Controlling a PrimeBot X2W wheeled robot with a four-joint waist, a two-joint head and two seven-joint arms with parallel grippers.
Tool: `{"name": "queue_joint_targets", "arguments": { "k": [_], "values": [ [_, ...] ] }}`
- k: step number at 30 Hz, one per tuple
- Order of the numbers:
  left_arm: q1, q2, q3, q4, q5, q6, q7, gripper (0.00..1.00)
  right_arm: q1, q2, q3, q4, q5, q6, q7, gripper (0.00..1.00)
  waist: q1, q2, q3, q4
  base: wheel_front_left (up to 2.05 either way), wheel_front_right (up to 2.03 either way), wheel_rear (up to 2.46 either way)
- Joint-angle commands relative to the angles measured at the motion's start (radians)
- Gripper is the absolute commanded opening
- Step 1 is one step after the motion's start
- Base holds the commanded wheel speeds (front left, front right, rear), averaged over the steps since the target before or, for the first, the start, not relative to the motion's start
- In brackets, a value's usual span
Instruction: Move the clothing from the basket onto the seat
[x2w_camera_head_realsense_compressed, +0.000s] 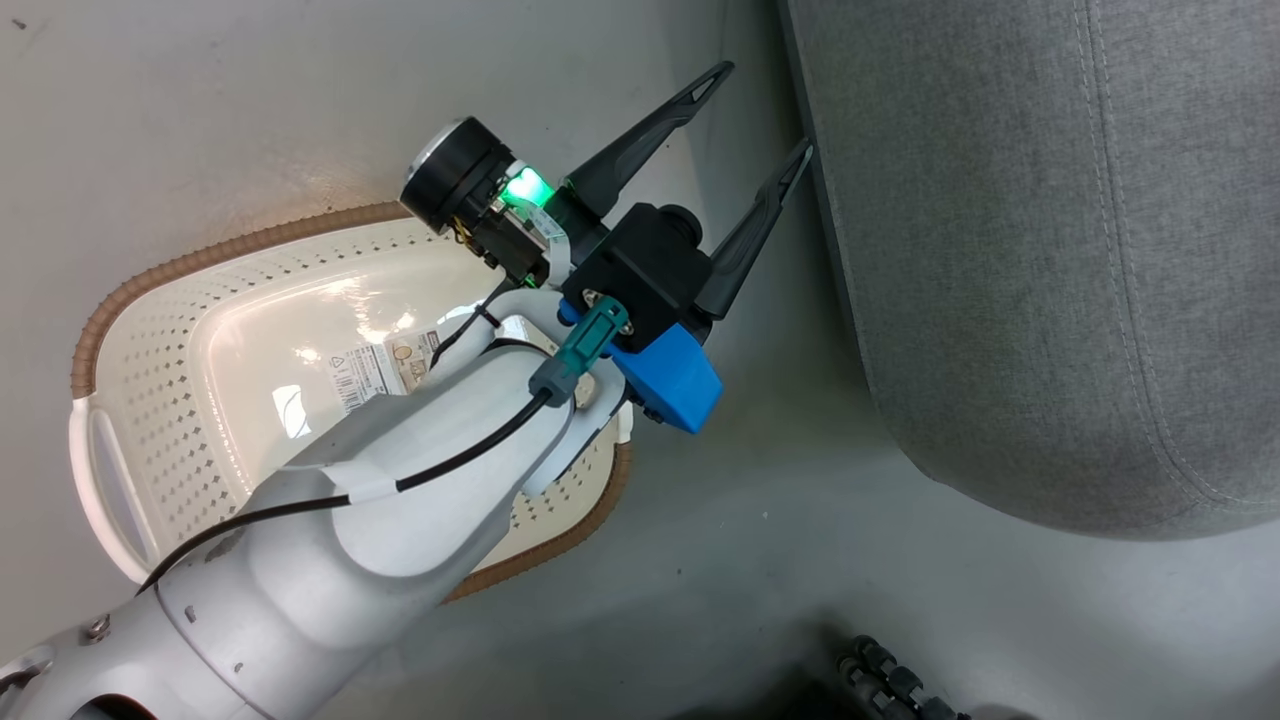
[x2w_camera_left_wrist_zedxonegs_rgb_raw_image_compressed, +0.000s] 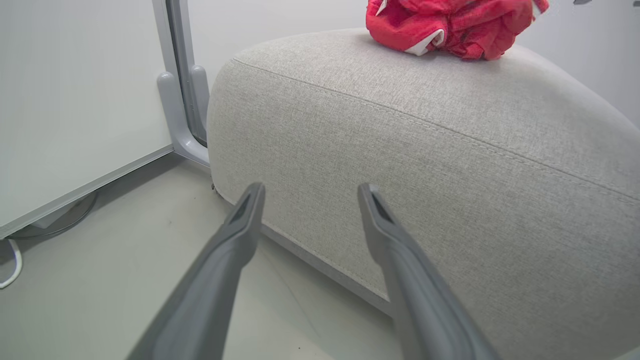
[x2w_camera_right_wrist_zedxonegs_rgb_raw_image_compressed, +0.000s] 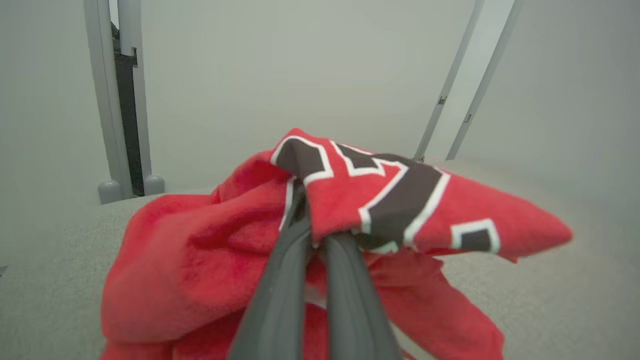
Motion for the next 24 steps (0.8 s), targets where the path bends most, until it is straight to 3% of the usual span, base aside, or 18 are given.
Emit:
{"name": "queue_joint_targets", "arguments": {
  "k": [1,8,10,11,24],
  "values": [
    [-0.01,0.002,0.0,-0.001,0.002,-0.003,-0.002,1.0,0.012,0.004,-0.006,0.013,0.0,0.001,0.0,0.0,-0.0001,0.0,0.001,0.004,0.0,0.0,0.0],
    [-0.001,0.004,-0.004,0.007,-0.006,0.002,-0.015,1.0,0.029,0.025,0.0,0.11,0.016,0.001,0.0,0.0,-0.0001,0.0,-0.006,0.01,0.0,0.0,0.0],
    [0.005,0.006,-0.003,0.011,-0.01,0.003,-0.019,1.0,0.038,0.032,0.004,0.102,0.01,0.001,0.0,0.62,-0.0001,0.0,-0.018,0.009,0.0,0.0,0.0],
    [0.009,0.005,-0.004,0.013,-0.01,0.003,-0.023,1.0,0.044,0.035,-0.007,0.094,0.012,0.0,0.0,1.0,-0.0001,0.0,-0.026,0.009,0.0,0.0,0.0],
    [0.111,-0.025,0.036,0.078,-0.076,0.02,-0.107,1.0,0.357,0.126,-0.004,-0.106,-0.059,0.0,0.0,1.0,-0.0001,0.0,-0.26,0.024,0.0,0.0,0.0]
  ]
}}
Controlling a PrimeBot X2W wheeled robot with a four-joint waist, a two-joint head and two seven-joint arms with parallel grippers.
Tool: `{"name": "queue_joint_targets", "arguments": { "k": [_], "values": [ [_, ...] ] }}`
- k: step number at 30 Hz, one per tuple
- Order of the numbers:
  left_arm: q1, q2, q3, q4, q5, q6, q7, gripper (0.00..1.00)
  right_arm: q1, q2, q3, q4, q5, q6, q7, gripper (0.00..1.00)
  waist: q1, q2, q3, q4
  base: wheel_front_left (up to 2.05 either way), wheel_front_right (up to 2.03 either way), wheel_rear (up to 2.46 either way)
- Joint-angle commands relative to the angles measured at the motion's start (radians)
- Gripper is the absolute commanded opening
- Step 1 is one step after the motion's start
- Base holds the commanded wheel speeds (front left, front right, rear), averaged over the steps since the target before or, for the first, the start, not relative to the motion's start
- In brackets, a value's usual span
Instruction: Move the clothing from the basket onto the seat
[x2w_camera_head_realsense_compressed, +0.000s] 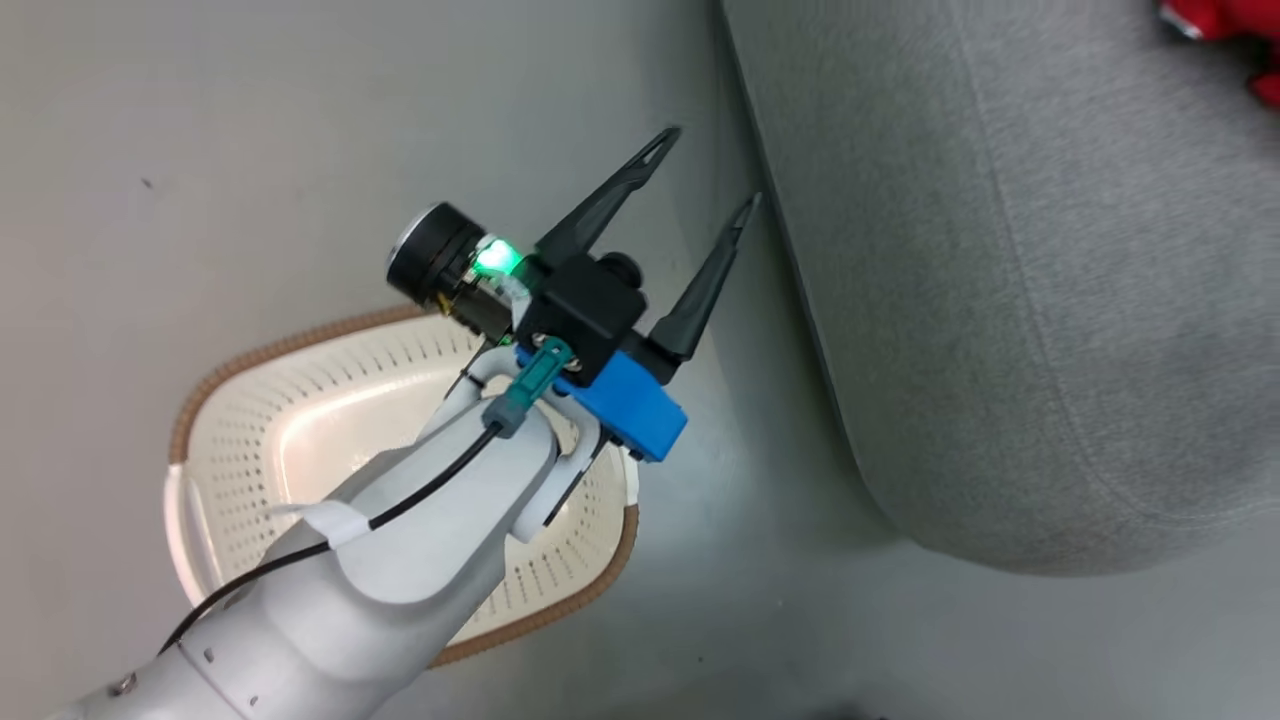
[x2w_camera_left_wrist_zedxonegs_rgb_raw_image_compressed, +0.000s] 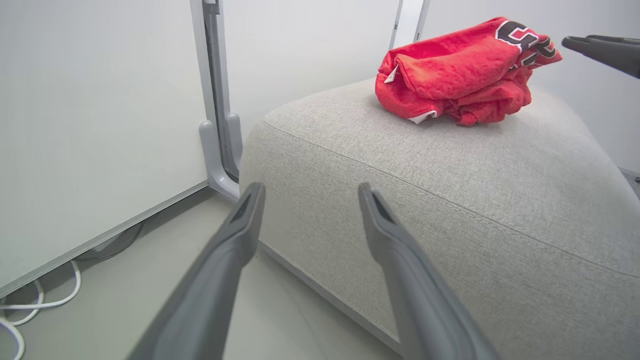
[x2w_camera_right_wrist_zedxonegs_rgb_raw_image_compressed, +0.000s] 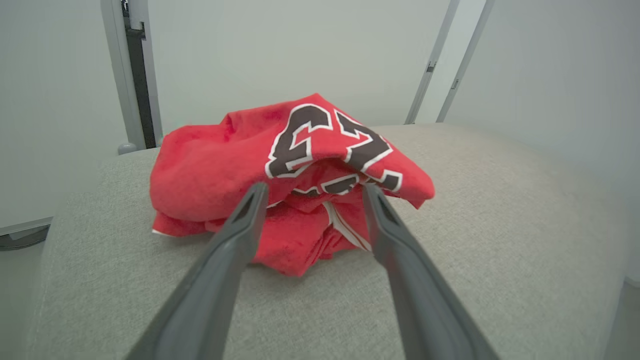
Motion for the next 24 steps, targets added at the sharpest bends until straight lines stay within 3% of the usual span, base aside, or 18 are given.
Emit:
{"name": "queue_joint_targets", "arguments": {
  "k": [1,6,13,24],
  "values": [
    [0.025,0.001,0.011,0.007,-0.008,0.005,-0.008,1.0,0.034,0.009,0.014,-0.023,-0.012,0.0,0.0,1.0,0.0,0.0,-0.082,0.009,0.0,0.0,0.0],
    [0.104,0.003,0.075,0.016,-0.04,0.015,-0.019,1.0,0.141,0.049,0.116,-0.13,-0.043,0.0,0.0,1.0,0.0,0.0,-0.202,0.023,0.0,0.0,0.0],
    [0.282,0.007,0.248,-0.071,-0.01,0.028,-0.02,1.0,0.261,0.103,0.279,-0.244,-0.052,0.0,0.0,1.0,0.0,0.0,-0.354,0.07,0.0,0.0,0.0],
    [0.578,-0.022,0.522,-0.17,0.115,-0.027,-0.019,1.0,0.415,0.143,0.445,-0.31,-0.04,0.0,0.0,1.0,0.0,0.0,-0.518,0.168,0.0,0.0,0.0]
  ]
}}
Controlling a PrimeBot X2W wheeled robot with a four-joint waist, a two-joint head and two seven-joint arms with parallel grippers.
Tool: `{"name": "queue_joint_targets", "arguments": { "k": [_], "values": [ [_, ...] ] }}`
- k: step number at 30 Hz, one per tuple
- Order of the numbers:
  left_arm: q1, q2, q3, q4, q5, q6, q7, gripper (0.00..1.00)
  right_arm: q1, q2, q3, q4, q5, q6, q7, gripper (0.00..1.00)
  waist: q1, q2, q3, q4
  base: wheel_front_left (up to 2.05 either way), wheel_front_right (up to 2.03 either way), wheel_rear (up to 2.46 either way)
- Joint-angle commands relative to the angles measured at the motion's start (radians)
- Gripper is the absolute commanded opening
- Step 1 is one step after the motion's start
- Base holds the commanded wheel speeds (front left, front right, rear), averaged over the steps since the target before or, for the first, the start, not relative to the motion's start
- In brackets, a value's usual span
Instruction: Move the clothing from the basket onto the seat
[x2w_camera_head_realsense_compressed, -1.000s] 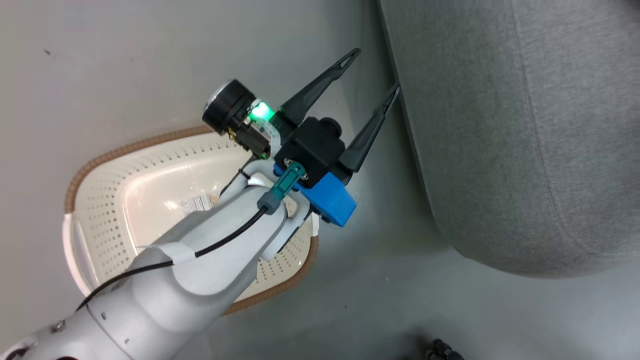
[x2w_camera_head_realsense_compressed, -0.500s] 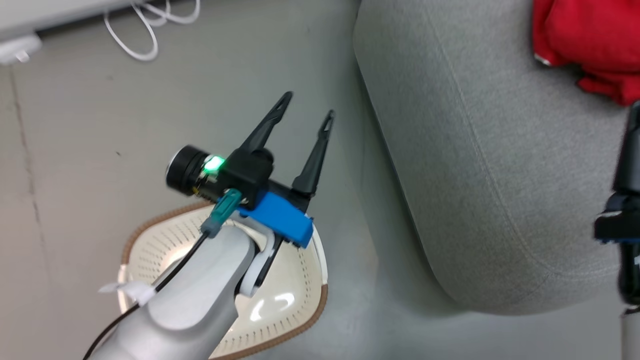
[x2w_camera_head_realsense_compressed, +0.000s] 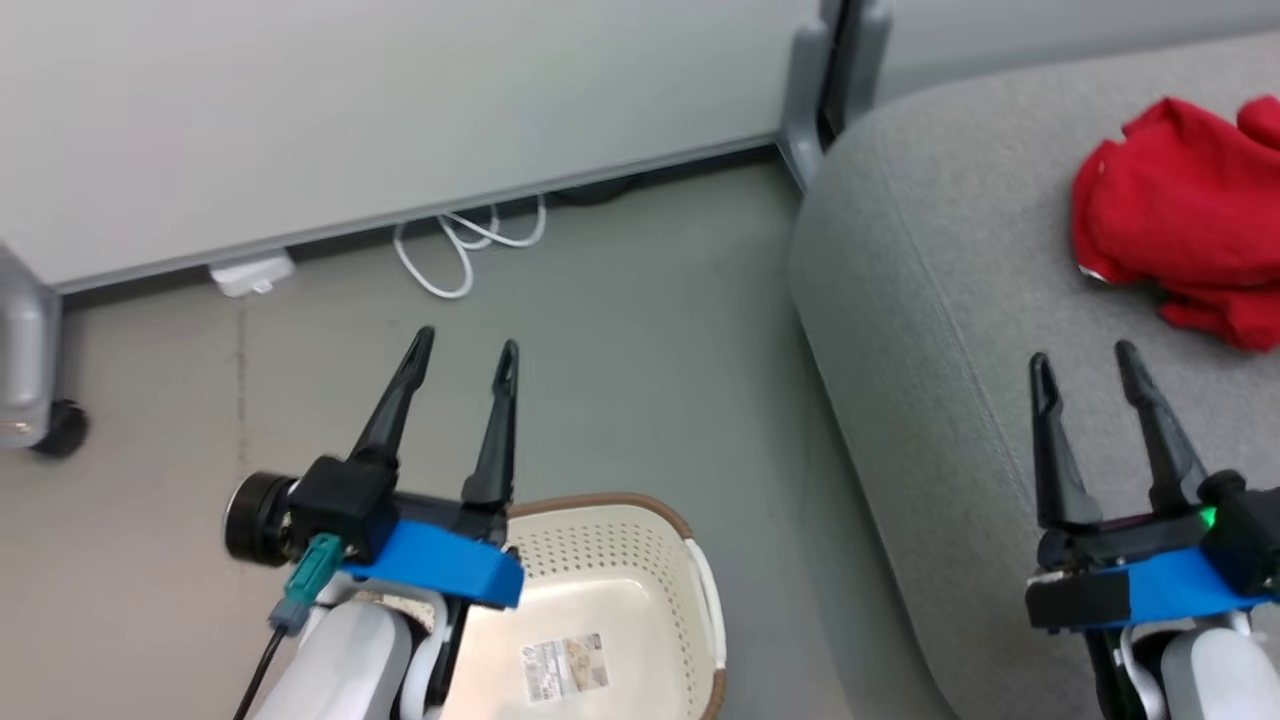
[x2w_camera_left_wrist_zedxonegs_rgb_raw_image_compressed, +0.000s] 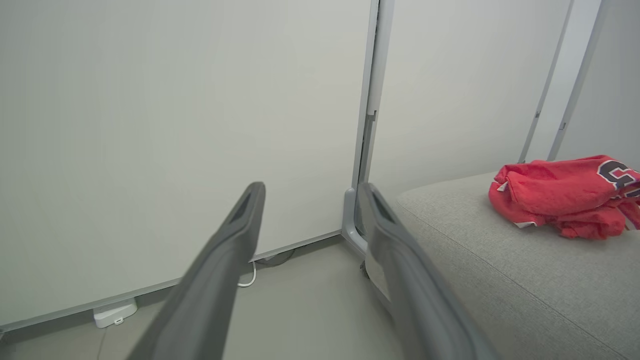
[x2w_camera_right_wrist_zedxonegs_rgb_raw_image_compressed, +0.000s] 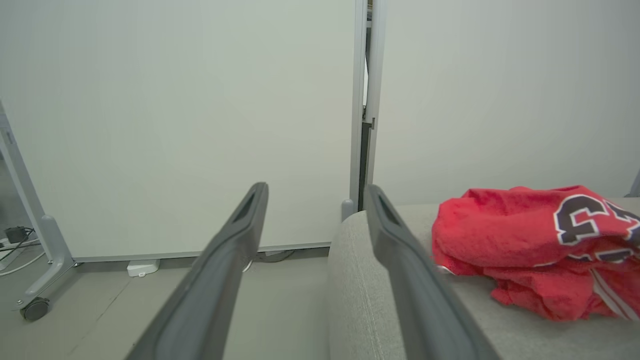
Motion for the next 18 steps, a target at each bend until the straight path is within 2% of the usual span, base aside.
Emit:
{"name": "queue_joint_targets", "arguments": {
  "k": [1,10,18],
  "values": [
    [0.036,-0.006,0.034,-0.009,0.013,-0.01,-0.002,1.0,0.026,0.005,0.008,-0.006,-0.002,0.001,0.0,1.0,0.0004,-0.0001,-0.05,0.051,0.0,0.0,0.0],
    [0.175,-0.072,0.246,-0.03,0.089,-0.098,-0.002,1.0,0.096,0.034,0.005,0.027,-0.003,0.001,0.0,1.0,0.0004,-0.0001,-0.112,0.125,0.0,0.0,0.0],
    [0.258,-0.126,0.359,-0.046,0.16,-0.151,-0.002,1.0,0.132,0.056,-0.002,0.063,-0.007,0.001,0.0,1.0,0.0004,-0.0001,-0.144,0.157,0.0,0.0,0.0]
  ]
}}
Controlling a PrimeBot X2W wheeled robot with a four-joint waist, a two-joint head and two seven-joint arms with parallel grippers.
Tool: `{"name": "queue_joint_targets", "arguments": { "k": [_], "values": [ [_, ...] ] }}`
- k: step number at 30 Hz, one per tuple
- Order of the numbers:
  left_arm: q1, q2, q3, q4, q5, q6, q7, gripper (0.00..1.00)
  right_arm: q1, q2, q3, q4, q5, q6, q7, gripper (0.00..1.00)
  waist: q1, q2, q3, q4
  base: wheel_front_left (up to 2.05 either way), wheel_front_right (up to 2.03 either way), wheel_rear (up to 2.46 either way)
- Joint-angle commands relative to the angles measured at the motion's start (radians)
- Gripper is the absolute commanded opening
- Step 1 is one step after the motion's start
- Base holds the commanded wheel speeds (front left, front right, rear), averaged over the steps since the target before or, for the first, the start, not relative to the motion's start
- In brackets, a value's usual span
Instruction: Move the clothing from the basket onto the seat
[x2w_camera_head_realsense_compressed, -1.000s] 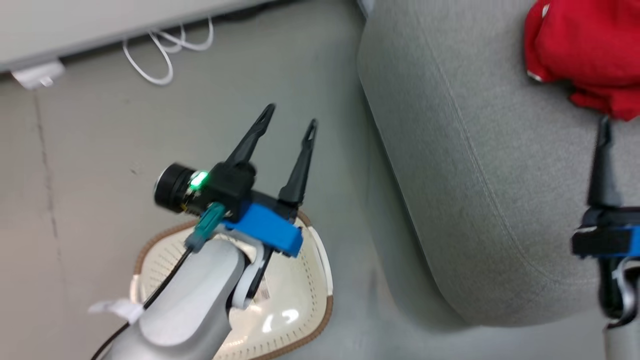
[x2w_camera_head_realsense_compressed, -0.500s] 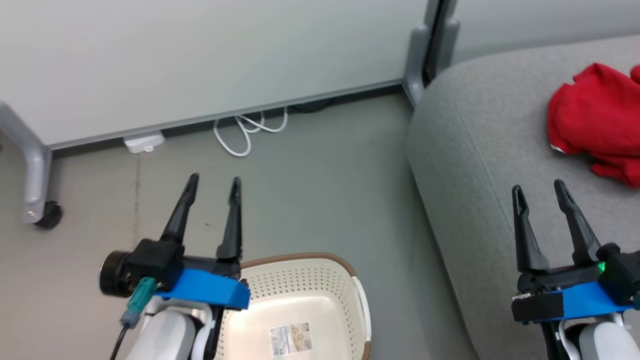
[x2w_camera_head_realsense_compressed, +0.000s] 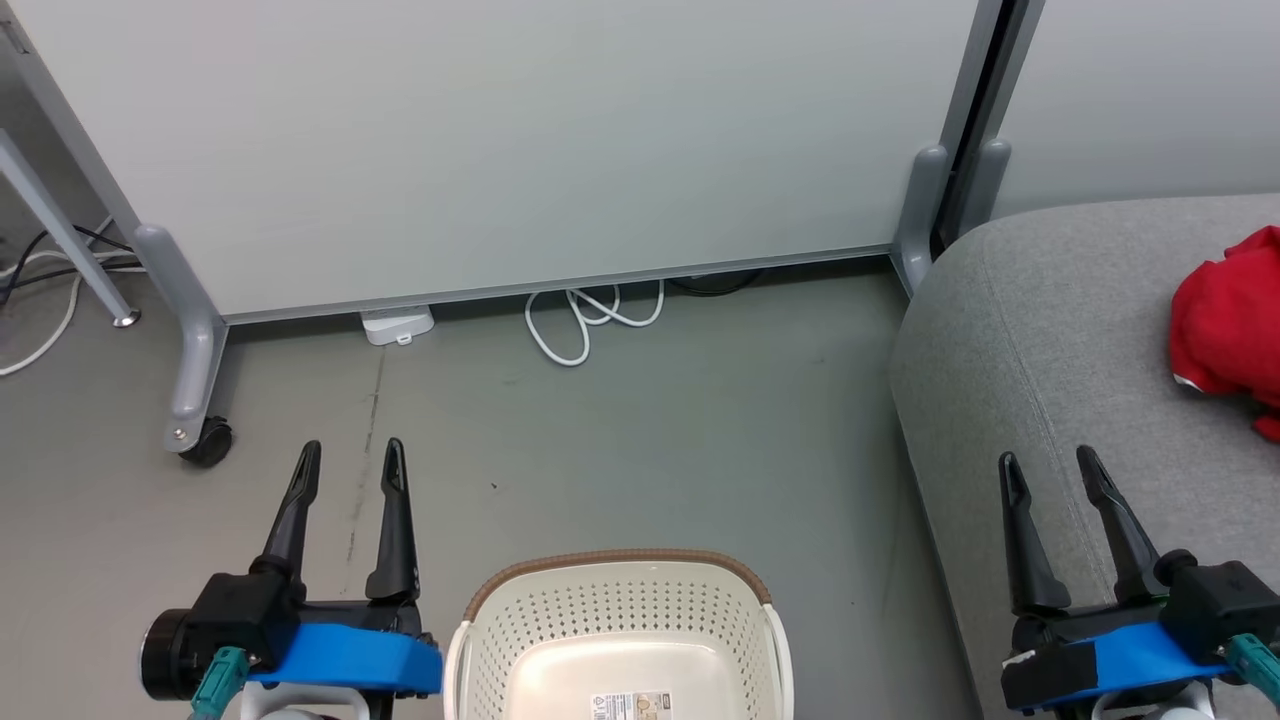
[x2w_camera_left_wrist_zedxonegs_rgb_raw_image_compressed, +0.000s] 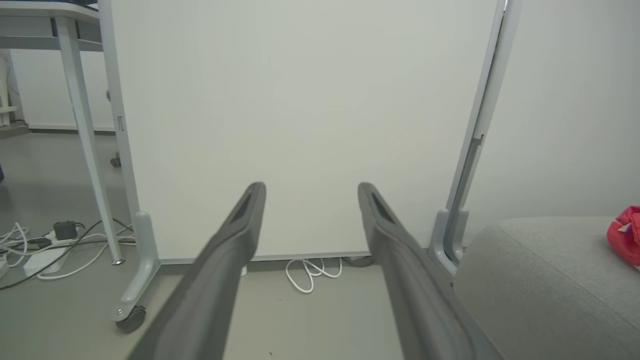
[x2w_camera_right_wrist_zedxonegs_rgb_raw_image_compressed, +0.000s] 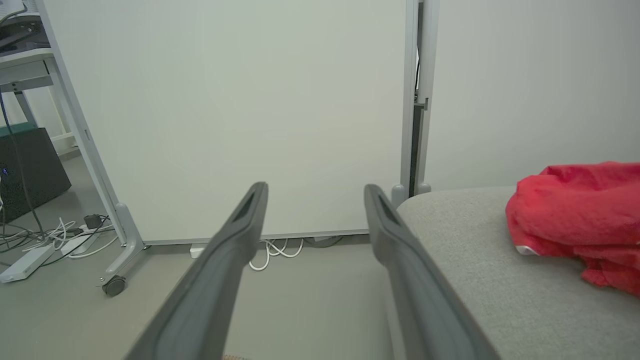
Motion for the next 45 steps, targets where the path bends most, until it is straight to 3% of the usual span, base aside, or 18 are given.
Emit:
{"name": "queue_joint_targets", "arguments": {
  "k": [1,19,31,32,37,45],
  "values": [
    [0.013,-0.009,0.017,-0.006,0.013,-0.01,-0.002,1.0,0.016,0.004,-0.004,0.008,-0.005,0.001,0.0,1.0,0.0002,-0.0001,-0.006,0.007,0.0,0.0,0.0],
    [0.049,-0.035,0.046,0.007,0.047,-0.043,-0.002,1.0,0.021,0.017,-0.019,0.095,0.007,0.001,0.0,1.0,0.0002,-0.0001,-0.024,0.023,0.0,0.0,0.0],
    [0.042,-0.035,0.039,0.026,0.047,-0.022,-0.002,1.0,0.013,0.02,-0.012,0.105,0.009,0.001,0.0,1.0,0.0002,-0.0001,-0.02,0.027,0.0,0.0,0.0],
    [0.041,-0.033,0.037,0.026,0.042,-0.026,0.0,0.0,0.013,0.017,-0.012,0.105,0.009,0.0,0.0,0.0,0.0003,-0.0001,-0.02,0.027,0.0,0.0,0.0],
    [0.063,-0.033,0.034,0.067,0.031,-0.026,0.009,0.0,0.02,0.019,-0.012,0.146,0.018,0.0,0.004,0.0,0.0002,-0.0001,-0.02,0.027,0.0,0.0,0.0],
    [0.047,-0.033,0.056,0.07,-0.127,-0.031,0.051,0.0,0.006,0.019,-0.022,0.144,0.177,0.0,0.048,0.0,0.0002,-0.0001,-0.02,0.024,0.0,0.0,0.0]
  ]
}}
